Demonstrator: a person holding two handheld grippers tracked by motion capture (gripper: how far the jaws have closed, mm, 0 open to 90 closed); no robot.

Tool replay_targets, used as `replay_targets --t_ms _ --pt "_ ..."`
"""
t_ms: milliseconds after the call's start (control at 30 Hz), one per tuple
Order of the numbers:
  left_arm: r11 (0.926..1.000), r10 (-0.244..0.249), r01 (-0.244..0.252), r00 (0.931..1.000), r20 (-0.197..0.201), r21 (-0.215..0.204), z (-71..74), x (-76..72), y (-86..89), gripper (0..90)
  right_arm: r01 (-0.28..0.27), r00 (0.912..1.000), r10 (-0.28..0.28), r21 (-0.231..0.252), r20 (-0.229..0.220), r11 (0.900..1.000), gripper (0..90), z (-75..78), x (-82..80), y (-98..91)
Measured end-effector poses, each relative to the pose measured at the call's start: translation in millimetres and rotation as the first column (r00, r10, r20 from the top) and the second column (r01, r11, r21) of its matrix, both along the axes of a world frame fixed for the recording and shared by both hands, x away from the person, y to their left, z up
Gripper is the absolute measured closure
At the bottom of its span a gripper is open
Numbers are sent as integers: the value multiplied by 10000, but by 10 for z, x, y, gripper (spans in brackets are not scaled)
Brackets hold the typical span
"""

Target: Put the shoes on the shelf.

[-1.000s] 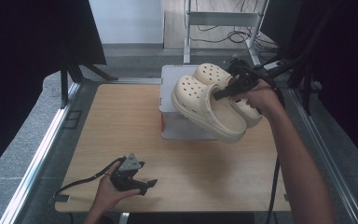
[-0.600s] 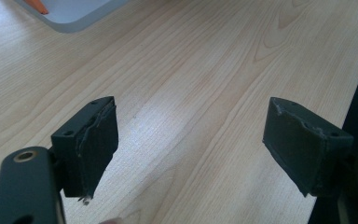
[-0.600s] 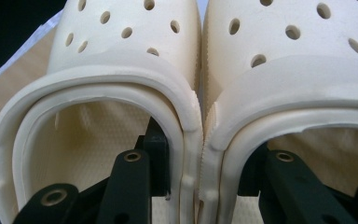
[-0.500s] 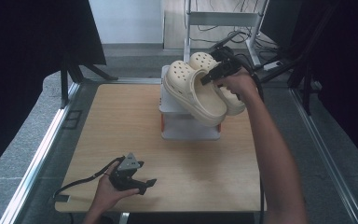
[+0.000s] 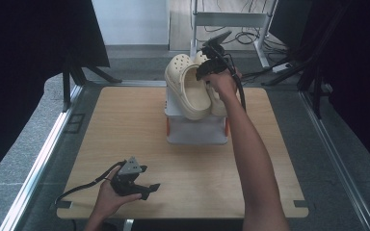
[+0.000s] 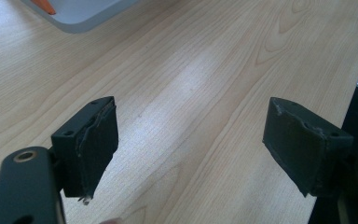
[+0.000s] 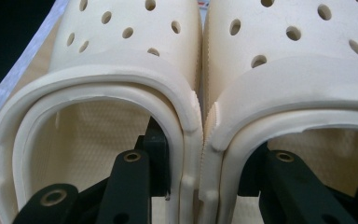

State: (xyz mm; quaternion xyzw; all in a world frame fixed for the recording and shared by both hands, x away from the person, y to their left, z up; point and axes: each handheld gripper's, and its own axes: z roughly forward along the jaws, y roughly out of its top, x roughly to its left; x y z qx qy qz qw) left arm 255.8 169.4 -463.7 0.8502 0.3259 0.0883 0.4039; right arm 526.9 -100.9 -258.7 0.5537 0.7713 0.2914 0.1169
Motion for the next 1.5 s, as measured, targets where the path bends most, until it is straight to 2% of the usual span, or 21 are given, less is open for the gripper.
replay_targets --t_ms 167,233,333,500,700,800,933,1067,1133,1233,1367,1500 --pt "10000 -9 9 10000 26 -68 13 -6 13 184 880 9961 -880 8 -11 9961 649 -45 50 114" --pt "10000 -2 2 10000 60 -87 19 -10 18 184 994 9950 -993 -98 65 9950 650 -67 60 148" --pt "9999 2 -1 10000 75 -146 27 -13 25 184 1402 9900 -1401 -4 176 9901 649 -84 90 183" --pt "9998 15 -13 10000 65 -194 28 -7 45 184 2304 9726 -2305 56 304 9731 649 -107 134 228" --pt "9997 14 -12 10000 86 -234 34 -13 47 184 2747 9605 -2742 -65 472 9615 647 -159 174 260" --pt "9998 -4 6 9999 101 -209 33 -12 45 184 2769 9599 -2765 -13 453 9609 645 -186 198 283" --pt "9999 14 -12 10000 89 -138 28 -6 50 184 2764 9601 -2752 -183 493 9609 635 -256 226 312" --pt "9999 21 -20 10000 78 -124 24 -5 45 184 2531 9659 -2520 -117 594 9674 605 -308 216 299" --pt "9999 2 -2 10000 79 -108 26 -8 41 184 2378 9698 -2373 -22 561 9713 552 -301 209 271" --pt "9999 24 -23 9999 103 -118 30 -13 30 184 2034 9769 -2043 211 632 9789 530 -266 173 217" --pt "10000 12 -11 10000 91 -80 29 -12 21 184 1322 9871 -1340 256 875 9909 456 -180 87 151" --pt "10000 -3 4 10000 89 -23 38 -11 10 184 569 9908 -610 372 1205 9977 413 -119 -28 57"
